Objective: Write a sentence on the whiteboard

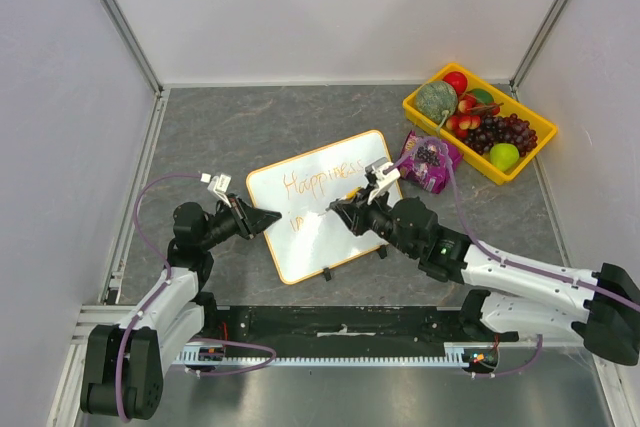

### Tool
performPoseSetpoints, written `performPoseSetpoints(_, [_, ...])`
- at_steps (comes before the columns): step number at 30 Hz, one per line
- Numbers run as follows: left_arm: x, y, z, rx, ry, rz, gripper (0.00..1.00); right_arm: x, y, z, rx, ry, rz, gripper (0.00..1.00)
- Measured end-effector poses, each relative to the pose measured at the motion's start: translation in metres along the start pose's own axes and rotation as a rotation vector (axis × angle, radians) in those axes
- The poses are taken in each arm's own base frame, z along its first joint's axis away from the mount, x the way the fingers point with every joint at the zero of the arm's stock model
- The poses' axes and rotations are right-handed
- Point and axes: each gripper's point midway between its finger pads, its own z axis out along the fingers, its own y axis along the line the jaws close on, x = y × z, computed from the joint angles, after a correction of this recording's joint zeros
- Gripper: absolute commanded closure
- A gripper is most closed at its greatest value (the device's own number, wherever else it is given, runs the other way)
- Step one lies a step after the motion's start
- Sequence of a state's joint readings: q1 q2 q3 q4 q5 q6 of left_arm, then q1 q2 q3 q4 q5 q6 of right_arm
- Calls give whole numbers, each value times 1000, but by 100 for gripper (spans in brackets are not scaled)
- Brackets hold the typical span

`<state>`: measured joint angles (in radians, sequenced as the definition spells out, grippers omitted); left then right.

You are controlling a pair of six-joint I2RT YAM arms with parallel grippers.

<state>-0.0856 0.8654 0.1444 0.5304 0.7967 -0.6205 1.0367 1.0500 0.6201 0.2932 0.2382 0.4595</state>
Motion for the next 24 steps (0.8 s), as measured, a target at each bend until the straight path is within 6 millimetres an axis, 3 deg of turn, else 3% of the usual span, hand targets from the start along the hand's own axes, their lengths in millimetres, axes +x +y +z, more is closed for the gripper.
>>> performPoseSetpoints(6, [0, 0, 0, 0, 0, 0, 98, -5, -21, -2, 44, -4, 9, 100])
performPoseSetpoints(12, [0, 0, 0, 0, 0, 0, 98, 3, -39, -3, 57, 18, 34, 100])
performPoseSetpoints(24, [0, 0, 0, 1, 0, 0, 98, 2, -36, -4, 25, 24, 35, 100])
